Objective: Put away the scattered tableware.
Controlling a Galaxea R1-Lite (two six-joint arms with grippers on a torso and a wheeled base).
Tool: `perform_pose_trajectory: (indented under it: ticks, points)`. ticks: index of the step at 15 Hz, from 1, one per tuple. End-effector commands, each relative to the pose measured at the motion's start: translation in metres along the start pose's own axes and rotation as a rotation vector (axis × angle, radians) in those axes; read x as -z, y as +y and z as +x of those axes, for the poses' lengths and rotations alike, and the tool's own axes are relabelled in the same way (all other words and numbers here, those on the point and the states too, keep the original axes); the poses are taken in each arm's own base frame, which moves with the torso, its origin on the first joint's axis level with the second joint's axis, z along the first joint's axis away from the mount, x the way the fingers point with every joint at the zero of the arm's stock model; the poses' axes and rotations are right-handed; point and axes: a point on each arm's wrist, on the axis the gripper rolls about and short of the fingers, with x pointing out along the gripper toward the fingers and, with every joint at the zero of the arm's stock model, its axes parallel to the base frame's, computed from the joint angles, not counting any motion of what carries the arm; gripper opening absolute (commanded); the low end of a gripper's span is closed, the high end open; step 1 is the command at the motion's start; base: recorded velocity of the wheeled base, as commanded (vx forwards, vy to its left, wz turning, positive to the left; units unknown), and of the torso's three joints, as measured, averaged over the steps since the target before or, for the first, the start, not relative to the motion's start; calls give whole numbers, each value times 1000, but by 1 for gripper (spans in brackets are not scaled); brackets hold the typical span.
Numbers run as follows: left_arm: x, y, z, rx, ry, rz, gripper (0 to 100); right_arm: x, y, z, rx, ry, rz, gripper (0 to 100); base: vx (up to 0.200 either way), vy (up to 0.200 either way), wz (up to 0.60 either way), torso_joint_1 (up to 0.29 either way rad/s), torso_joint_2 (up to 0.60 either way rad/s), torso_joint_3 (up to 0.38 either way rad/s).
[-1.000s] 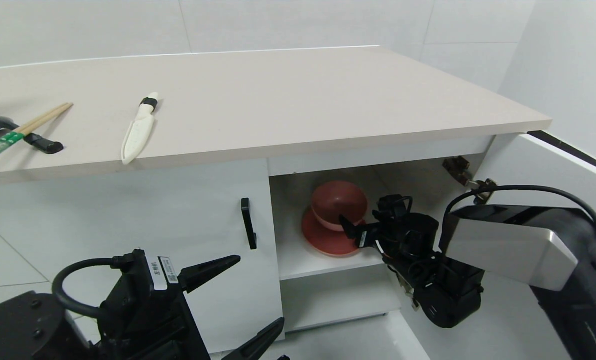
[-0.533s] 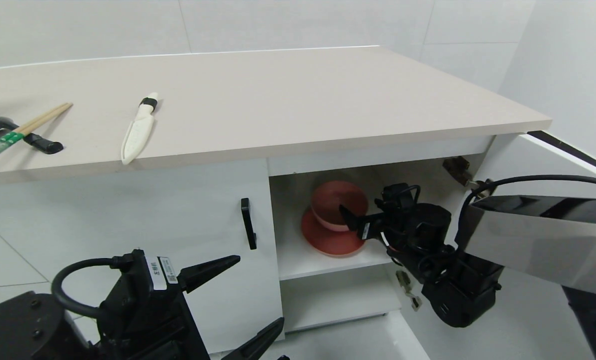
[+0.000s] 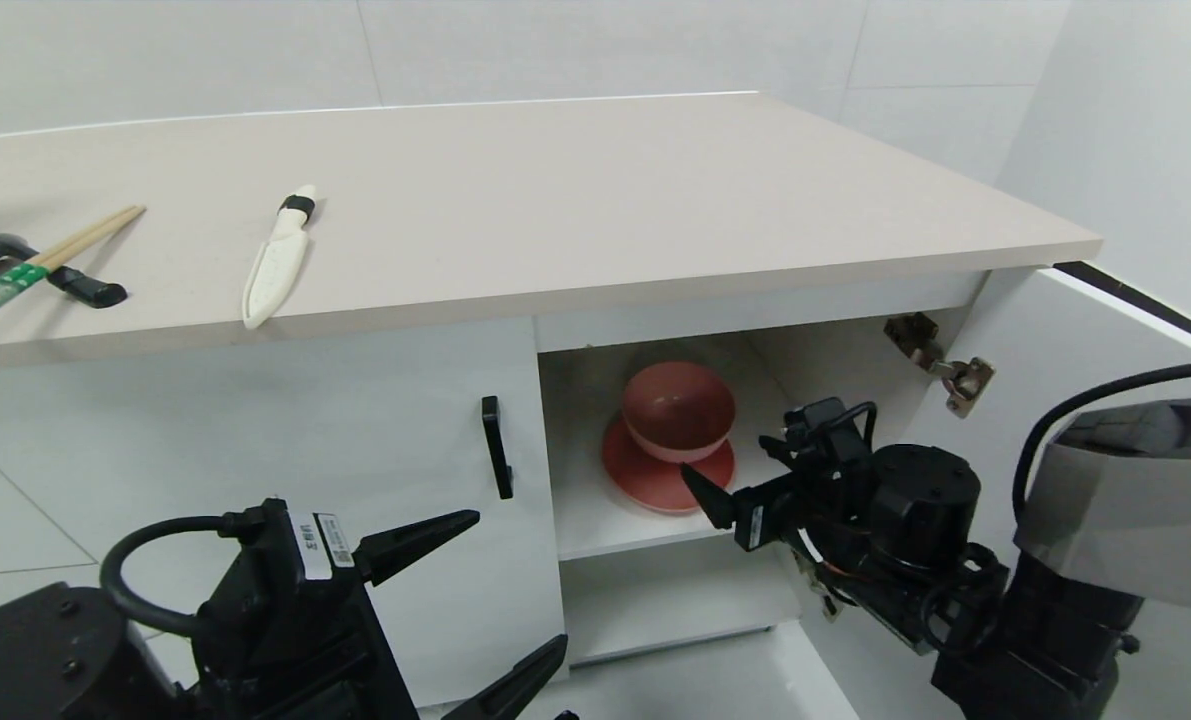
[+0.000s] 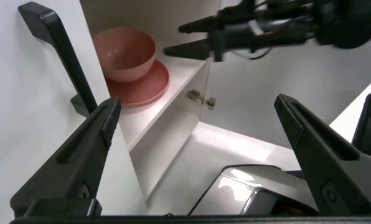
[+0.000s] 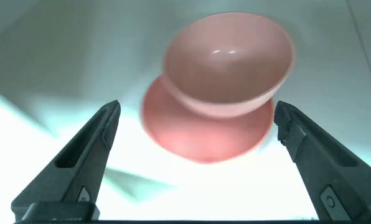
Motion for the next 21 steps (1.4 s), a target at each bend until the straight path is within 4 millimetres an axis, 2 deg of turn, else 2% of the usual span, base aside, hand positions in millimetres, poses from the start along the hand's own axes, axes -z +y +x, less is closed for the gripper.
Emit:
perform_pose_trajectory:
  ticks: [1,5,8,11,14,18,21]
  points:
    - [0,0,0,2,-1,0,100,-18,4,-27,-22,-33,1,100,0,0,0,0,0,0]
    - [0,0,0,0,2,0,100,-38,1,-64,-22,-79,6,100,0,0,0,0,0,0]
    - [-2,0,-2,-5,-13,-6,100,-36,-3,-98,-21,-53,3,100,0,0,0,0,0,0]
    - [-2,0,-2,-5,-13,-14,100,-37,-4,-118,-24,-55,0,100,0,0,0,0,0,0]
    - [-2,0,-1,-5,-10,-14,100,-34,-6,-128,-22,-38,-28,100,0,0,0,0,0,0]
    - [-3,0,-2,-25,-15,-15,100,-35,-6,-129,-21,-43,-29,100,0,0,0,0,0,0]
    - [-3,-3,-1,-28,-13,-30,100,-35,-6,-129,-21,-43,-27,100,-200,0,0,2,1,2]
